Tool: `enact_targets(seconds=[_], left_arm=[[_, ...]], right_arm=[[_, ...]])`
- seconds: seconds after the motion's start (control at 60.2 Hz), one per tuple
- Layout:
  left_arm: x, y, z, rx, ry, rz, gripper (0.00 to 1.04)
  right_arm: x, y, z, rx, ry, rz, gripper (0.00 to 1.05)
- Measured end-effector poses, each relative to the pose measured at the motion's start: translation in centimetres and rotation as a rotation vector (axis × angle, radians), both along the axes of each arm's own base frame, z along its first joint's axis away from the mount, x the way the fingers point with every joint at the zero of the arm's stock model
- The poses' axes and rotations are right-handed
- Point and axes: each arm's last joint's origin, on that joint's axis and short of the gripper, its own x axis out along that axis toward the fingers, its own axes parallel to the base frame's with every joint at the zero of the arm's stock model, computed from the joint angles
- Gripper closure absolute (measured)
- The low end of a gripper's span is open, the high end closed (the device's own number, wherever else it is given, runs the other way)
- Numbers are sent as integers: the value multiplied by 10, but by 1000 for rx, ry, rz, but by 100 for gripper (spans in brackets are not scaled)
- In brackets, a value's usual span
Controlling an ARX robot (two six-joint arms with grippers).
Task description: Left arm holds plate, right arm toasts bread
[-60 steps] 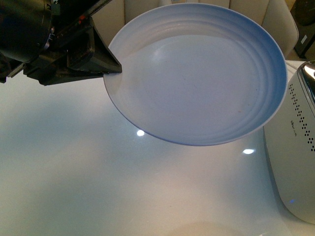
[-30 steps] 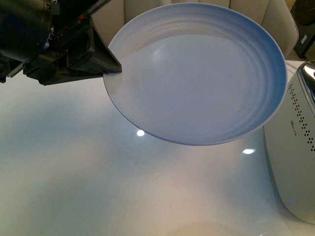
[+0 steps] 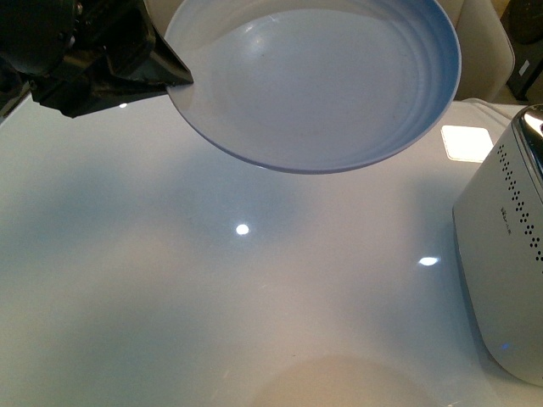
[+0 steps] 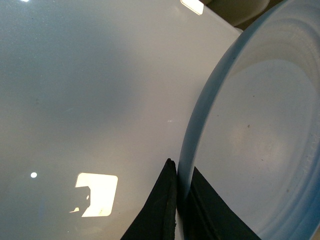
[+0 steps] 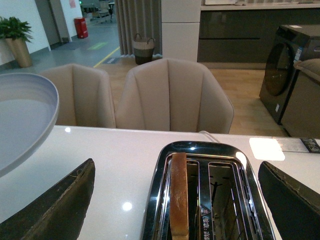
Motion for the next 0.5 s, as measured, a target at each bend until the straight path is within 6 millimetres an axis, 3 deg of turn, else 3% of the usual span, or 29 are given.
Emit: enact_targets(seconds=[0.133,0.299,0.432,0.498], left_arm=[[4,16,-1,-30,28,24,102],[16,66,-13,34,13,56,102],[28,126,-55,132,45,79,102],[29,141,-69,170,54,69,102]], right_arm=[[0,0,0,0,0,0,9],[0,0,0,0,0,0,9],[0,0,0,0,0,0,9],[0,0,0,0,0,0,9]])
